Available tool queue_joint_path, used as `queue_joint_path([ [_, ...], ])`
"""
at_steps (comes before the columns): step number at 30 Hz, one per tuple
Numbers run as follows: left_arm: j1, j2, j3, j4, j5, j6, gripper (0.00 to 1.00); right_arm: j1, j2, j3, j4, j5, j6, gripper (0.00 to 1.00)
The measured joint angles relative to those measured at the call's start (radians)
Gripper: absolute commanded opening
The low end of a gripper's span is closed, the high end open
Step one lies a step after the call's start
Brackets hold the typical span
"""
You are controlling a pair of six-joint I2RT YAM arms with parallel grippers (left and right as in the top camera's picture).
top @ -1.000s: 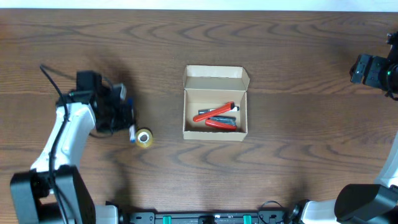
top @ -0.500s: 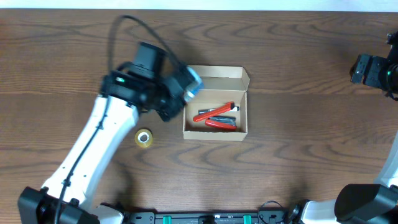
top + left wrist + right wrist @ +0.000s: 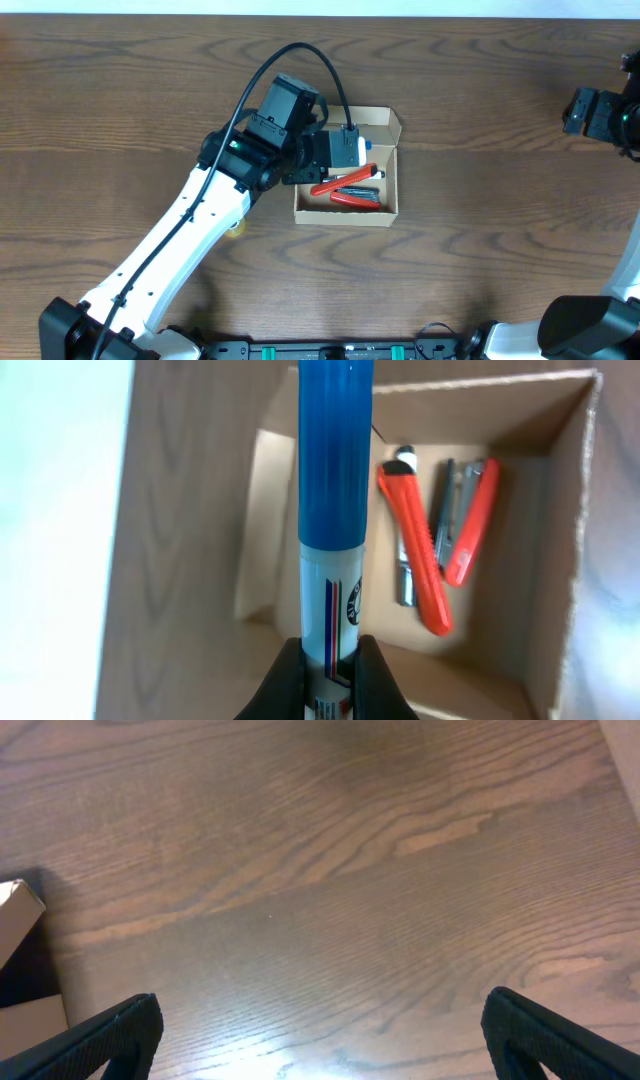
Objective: Pack container
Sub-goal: 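Carry the blue marker over the box and release it inside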
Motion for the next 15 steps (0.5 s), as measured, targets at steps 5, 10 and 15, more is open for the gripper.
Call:
queue_joint_path([
  [5, 0.0, 0.04, 0.0, 0.008, -0.003, 0.011, 0.06, -0.002, 0.0, 0.0, 0.005, 0.001, 0.0, 0.99],
  [10, 0.0, 0.125, 0.0, 0.008, -0.009, 0.004, 0.06, -0.011, 0.0, 0.0, 0.007, 0.002, 0.0, 0.99],
  [15, 0.0, 0.199, 0.0, 0.005, -0.011, -0.004, 0.06, -0.013, 0.0, 0.0, 0.007, 0.002, 0.0, 0.99],
])
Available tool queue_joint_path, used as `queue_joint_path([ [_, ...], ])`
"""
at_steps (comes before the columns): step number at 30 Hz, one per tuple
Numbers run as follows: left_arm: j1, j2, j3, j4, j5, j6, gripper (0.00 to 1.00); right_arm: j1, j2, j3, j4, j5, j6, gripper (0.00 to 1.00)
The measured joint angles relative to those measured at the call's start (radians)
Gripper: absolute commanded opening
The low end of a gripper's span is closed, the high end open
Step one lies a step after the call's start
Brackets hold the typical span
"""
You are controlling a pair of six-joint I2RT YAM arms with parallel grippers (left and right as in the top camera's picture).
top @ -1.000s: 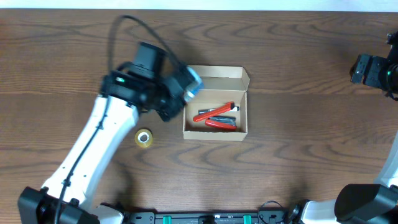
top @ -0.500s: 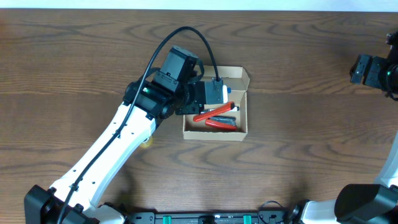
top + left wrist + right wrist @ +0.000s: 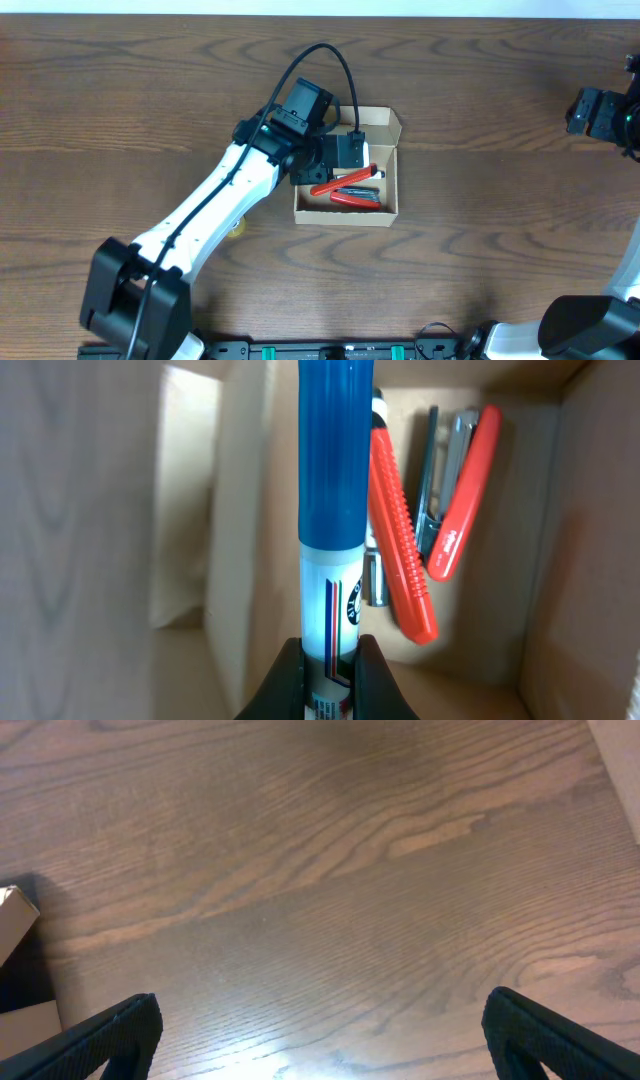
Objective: Pack container
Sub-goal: 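Carry the blue marker over the box and release it inside, then move the left gripper back over the yellow tape roll and lower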
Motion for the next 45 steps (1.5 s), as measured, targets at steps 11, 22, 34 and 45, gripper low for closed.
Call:
queue_joint_path([
  [11, -0.008, 0.075, 0.0, 0.0, 0.031, -0.004, 0.06, 0.0, 0.0, 0.0, -0.002, 0.0, 0.0, 0.99],
  [22, -0.033, 0.166, 0.0, -0.001, 0.042, -0.007, 0.14, 0.0, 0.0, 0.0, -0.003, 0.0, 0.0, 0.99],
  [34, -0.031, 0.196, 0.0, -0.016, -0.008, -0.061, 0.54, 0.0, 0.0, 0.0, -0.012, -0.001, 0.0, 0.99],
  [45, -0.032, 0.125, 0.077, -0.111, -0.05, -0.18, 0.51, 0.0, 0.0, 0.0, -0.012, -0.005, 0.0, 0.99],
])
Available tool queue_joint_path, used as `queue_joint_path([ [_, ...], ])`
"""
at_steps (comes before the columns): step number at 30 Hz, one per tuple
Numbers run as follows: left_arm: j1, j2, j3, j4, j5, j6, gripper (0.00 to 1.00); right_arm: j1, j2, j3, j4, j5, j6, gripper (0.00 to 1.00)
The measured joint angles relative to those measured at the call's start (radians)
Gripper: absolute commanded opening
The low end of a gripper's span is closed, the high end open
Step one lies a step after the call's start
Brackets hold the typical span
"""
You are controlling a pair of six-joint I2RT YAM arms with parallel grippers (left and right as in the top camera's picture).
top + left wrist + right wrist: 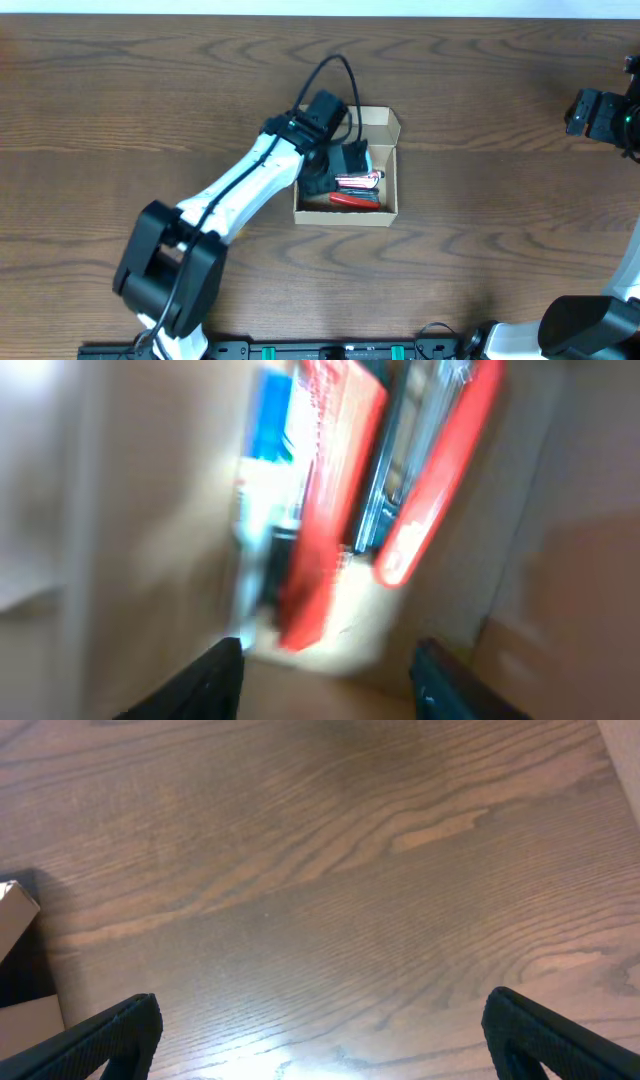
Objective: Pack container
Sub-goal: 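Move the left gripper back over the yellow tape roll and lower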
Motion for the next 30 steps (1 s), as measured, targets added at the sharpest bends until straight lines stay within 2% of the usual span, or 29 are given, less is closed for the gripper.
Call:
queue_joint_path([
  [3, 0.0, -0.071, 0.08, -0.055, -0.044, -0.032, 0.5, 0.0, 0.0, 0.0, 0.0, -0.01, 0.0, 0.99],
  [4, 0.0, -0.098, 0.109, -0.069, -0.064, -0.044, 0.63, 0.0, 0.0, 0.0, 0.0, -0.011, 0.0, 0.99],
  [5, 0.0, -0.122, 0.135, -0.087, -0.085, -0.058, 0.96, 0.0, 0.0, 0.0, 0.0, -0.013, 0.0, 0.99],
  [11, 0.018, -0.237, 0.217, -0.168, -0.206, -0.225, 0.95, 0.0, 0.0, 0.0, 0.0, -0.018, 0.0, 0.99],
  [12, 0.032, -0.252, 0.217, -0.179, -0.217, -0.267, 1.0, 0.0, 0.0, 0.0, 0.0, -0.019, 0.0, 0.99],
  [13, 0.048, -0.263, 0.217, -0.192, -0.22, -0.298, 0.8, 0.0, 0.0, 0.0, 0.0, -0.019, 0.0, 0.99],
  [14, 0.069, -0.272, 0.217, -0.209, -0.22, -0.338, 0.65, 0.0, 0.0, 0.0, 0.0, -0.019, 0.0, 0.99],
  [15, 0.095, -0.28, 0.217, -0.229, -0.22, -0.37, 0.6, 0.0, 0.0, 0.0, 0.0, -0.019, 0.0, 0.99],
  [18, 0.201, -0.29, 0.217, -0.303, -0.223, -0.504, 0.66, 0.0, 0.0, 0.0, 0.0, -0.019, 0.0, 0.99],
  [20, 0.287, -0.29, 0.217, -0.372, -0.214, -0.628, 0.65, 0.0, 0.0, 0.0, 0.0, -0.019, 0.0, 0.99],
  [23, 0.385, -0.291, 0.194, -0.431, -0.186, -0.749, 0.63, 0.0, 0.0, 0.0, 0.001, -0.02, 0.0, 0.99],
  [26, 0.41, -0.294, 0.106, -0.422, -0.187, -0.82, 0.6, 0.0, 0.0, 0.0, 0.005, -0.021, 0.0, 0.99],
  [30, 0.404, -0.294, -0.079, -0.328, -0.165, -0.873, 0.59, 0.0, 0.0, 0.0, 0.005, -0.022, 0.0, 0.99],
])
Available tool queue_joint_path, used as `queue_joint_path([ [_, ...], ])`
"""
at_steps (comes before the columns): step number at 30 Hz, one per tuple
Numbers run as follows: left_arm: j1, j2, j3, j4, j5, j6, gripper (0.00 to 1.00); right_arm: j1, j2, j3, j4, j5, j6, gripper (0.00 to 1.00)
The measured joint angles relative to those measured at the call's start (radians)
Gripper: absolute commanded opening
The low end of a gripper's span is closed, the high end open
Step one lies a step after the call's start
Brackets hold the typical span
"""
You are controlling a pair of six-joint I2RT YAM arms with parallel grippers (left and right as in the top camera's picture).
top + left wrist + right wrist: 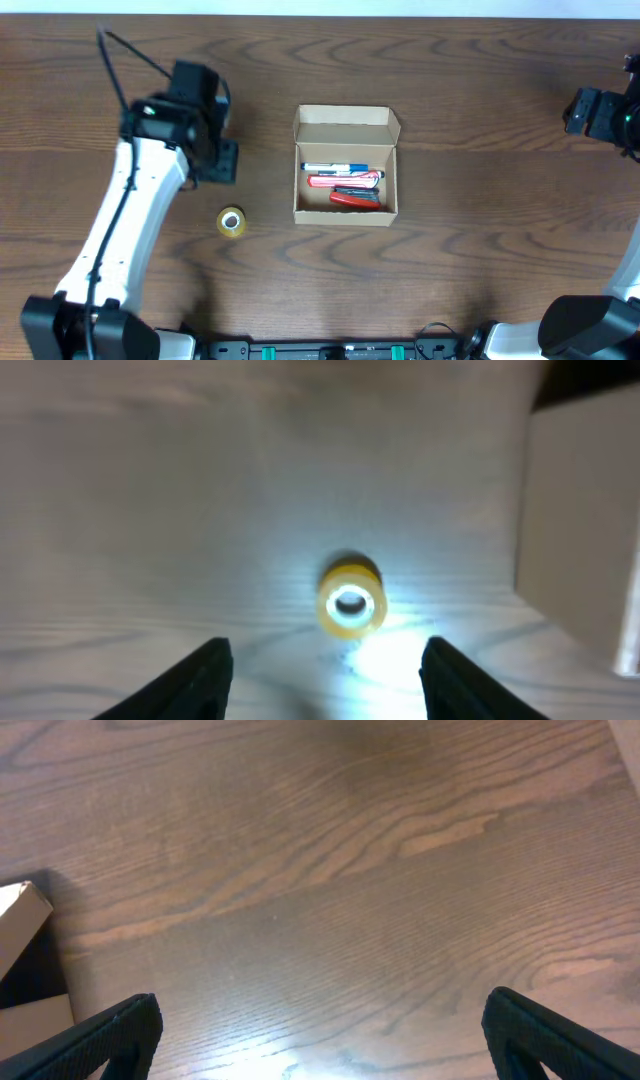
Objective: Pack container
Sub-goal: 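Move the left gripper back over the yellow tape roll and lower, then close the left gripper on the yellow tape roll and lift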
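Note:
The open cardboard box (pixel 345 120) stands mid-table holding a blue-capped marker (pixel 338 167), a red utility knife (pixel 345 182) and a red stapler (pixel 352 198). A yellow tape roll (pixel 231 222) lies on the table left of the box; the left wrist view shows the tape roll (pixel 351 603) ahead of the fingers. My left gripper (pixel 222 160) hovers up and left of the roll, open and empty, and appears open as the left gripper (pixel 322 680). My right gripper (pixel 320 1040) is open over bare wood at the far right.
The box's side wall (pixel 580 530) shows at the right of the left wrist view. A corner of the box flap (pixel 25 920) shows at the left of the right wrist view. The right arm (pixel 605 110) sits by the table's right edge.
My left gripper has left the box and now hovers open over the table to the left, above the yellow tape roll. The marker lies in the box. The right arm has not moved.
My left gripper held the blue marker above the box, then lower inside it beside the knife and stapler. Then it was open in the box with the marker lying there. Now it is open over the tape roll at the left.

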Motion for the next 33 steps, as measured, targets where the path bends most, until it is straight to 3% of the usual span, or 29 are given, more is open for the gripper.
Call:
queue_joint_path([
  [10, -0.005, 0.0, -0.332, 0.232, 0.043, -0.099, 0.61, 0.0, 0.0, 0.0, -0.001, 0.0, 0.0, 0.99],
  [20, 0.025, 0.0, -0.44, 0.301, 0.042, -0.162, 0.63, 0.0, 0.0, 0.0, -0.012, 0.0, 0.0, 0.99],
  [33, 0.106, 0.0, -0.446, 0.323, 0.05, -0.174, 0.66, 0.0, 0.0, 0.0, -0.013, 0.0, 0.0, 0.99],
])
